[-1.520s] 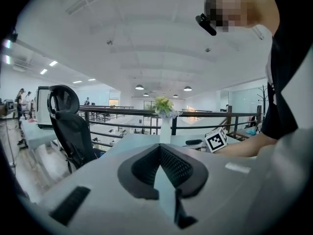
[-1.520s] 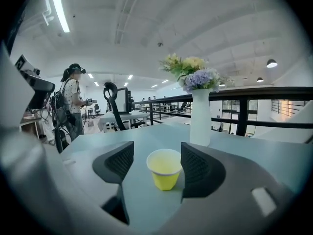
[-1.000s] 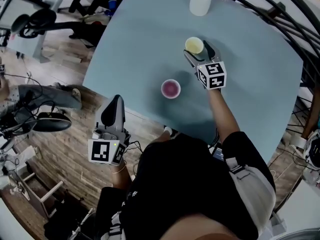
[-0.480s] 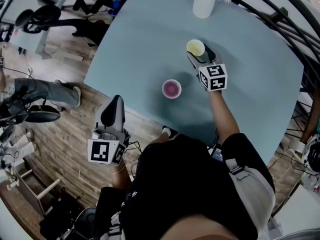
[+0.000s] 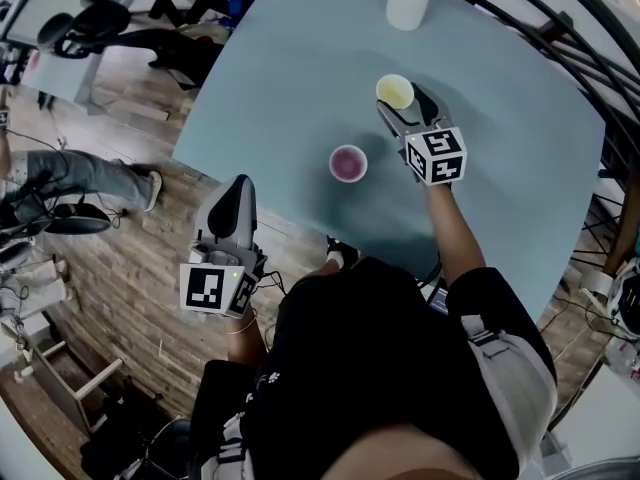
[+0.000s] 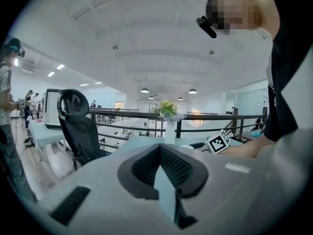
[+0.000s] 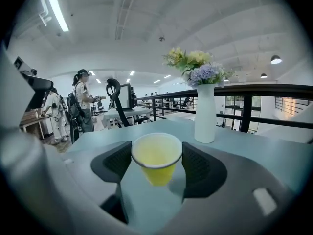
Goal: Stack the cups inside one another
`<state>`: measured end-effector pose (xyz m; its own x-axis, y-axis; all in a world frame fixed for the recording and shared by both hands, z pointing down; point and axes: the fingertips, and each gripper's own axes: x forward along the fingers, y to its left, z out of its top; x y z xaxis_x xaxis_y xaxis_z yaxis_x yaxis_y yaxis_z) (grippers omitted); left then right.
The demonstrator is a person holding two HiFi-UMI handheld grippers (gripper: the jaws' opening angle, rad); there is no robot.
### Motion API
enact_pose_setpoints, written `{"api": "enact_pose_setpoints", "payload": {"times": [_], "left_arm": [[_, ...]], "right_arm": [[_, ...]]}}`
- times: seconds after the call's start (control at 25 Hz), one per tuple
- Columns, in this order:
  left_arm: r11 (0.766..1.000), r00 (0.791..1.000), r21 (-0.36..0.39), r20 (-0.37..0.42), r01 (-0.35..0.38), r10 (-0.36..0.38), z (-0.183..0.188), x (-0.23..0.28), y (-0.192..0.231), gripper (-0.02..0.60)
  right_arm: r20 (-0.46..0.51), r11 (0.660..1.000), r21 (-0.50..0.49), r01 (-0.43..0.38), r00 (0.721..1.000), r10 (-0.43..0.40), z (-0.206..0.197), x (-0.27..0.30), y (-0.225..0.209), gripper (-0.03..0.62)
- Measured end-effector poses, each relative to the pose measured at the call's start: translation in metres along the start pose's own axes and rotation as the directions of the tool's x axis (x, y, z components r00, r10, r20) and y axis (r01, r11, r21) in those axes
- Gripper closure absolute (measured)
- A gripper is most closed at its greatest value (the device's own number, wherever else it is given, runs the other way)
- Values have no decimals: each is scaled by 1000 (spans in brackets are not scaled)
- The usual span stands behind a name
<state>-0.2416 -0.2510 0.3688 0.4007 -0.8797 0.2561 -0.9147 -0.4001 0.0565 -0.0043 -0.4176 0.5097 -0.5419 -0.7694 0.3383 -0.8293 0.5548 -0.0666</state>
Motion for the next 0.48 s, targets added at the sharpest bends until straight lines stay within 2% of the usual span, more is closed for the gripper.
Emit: {"api": "enact_pose_setpoints", "payload": {"times": [0.48], "left_arm": [[997,994,-15,83,72,-71,7,-9,-13,598]], "right_arm": [[67,999,-12,-33,997,34,32,-53,41,267]]}}
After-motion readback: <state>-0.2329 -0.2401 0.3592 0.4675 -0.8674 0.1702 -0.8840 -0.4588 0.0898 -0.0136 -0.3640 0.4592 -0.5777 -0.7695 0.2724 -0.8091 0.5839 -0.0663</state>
